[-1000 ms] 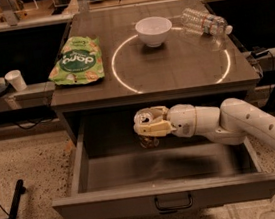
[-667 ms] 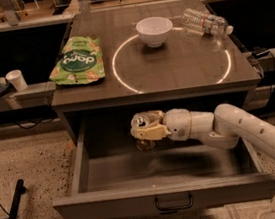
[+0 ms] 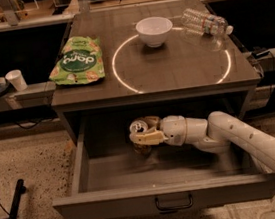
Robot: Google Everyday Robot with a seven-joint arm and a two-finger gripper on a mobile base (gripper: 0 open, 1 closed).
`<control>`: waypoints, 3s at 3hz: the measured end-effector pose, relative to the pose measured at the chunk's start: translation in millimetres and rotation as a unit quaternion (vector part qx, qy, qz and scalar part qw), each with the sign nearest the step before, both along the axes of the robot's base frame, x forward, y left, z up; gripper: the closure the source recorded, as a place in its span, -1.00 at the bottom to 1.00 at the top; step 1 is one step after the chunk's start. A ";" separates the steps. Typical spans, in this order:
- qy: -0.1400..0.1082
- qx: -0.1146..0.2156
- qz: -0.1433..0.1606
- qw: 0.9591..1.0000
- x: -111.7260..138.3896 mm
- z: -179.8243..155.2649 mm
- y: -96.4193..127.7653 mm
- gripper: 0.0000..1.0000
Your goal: Place orange can into top drawer
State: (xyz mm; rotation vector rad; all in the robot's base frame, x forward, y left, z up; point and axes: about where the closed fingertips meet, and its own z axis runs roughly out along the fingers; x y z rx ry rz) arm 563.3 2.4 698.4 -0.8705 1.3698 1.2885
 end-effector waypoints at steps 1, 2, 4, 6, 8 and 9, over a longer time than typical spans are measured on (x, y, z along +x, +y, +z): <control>0.001 0.001 0.000 1.000 0.0 -1.6 0.4 0.63; 0.001 0.001 0.000 1.000 0.0 -1.6 0.4 0.16; 0.001 0.001 0.000 1.000 -0.1 -1.5 0.5 -0.77; 0.001 0.001 0.000 1.000 -0.1 -1.5 0.5 -1.00; -0.061 -0.041 -0.015 0.997 -4.4 22.6 -15.9 -1.00; -0.064 -0.043 -0.017 0.997 -4.5 23.9 -17.4 -1.00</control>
Offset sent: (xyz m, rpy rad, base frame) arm 0.0000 0.0004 -0.0016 0.0022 0.0016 0.0004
